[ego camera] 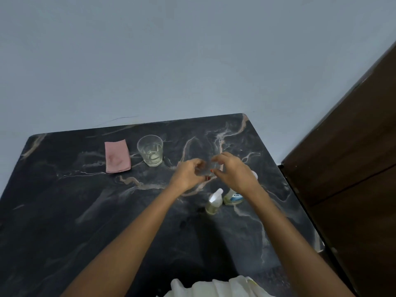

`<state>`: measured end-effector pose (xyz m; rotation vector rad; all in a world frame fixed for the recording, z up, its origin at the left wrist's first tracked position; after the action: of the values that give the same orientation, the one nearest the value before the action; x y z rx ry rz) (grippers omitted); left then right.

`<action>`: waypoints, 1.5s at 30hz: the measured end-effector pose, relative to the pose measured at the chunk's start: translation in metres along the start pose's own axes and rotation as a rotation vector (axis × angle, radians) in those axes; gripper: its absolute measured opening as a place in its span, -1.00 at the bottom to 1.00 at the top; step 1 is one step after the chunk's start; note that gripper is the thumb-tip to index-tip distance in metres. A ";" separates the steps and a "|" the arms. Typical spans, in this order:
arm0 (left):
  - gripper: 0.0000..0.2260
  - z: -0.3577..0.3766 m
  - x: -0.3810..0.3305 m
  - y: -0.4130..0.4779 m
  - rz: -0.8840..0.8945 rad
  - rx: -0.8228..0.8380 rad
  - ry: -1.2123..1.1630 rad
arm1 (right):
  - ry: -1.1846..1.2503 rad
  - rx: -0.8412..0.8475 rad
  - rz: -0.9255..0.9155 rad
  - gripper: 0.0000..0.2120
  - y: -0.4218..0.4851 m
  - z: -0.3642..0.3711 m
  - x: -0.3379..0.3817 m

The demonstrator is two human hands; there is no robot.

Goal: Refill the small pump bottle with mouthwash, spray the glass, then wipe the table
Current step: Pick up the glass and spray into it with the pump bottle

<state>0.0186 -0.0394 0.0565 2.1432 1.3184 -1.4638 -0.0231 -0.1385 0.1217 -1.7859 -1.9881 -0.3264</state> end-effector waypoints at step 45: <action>-0.29 -0.129 0.144 0.003 -0.104 -0.251 -0.258 | 0.404 0.372 -0.071 -0.27 0.172 0.133 0.062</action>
<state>0.1154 0.1168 -0.0030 1.6916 1.4460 -1.4649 0.1195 0.0008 0.0145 -1.3036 -1.6952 -0.2893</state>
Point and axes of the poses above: each hand's wrist, its own y-axis towards the middle knuckle, its own z-axis out of the palm, x = y × z, the point moved 9 cm from there along y, towards the middle knuckle, and after that the axes turned 12 degrees about x, right-handed, at the moved point
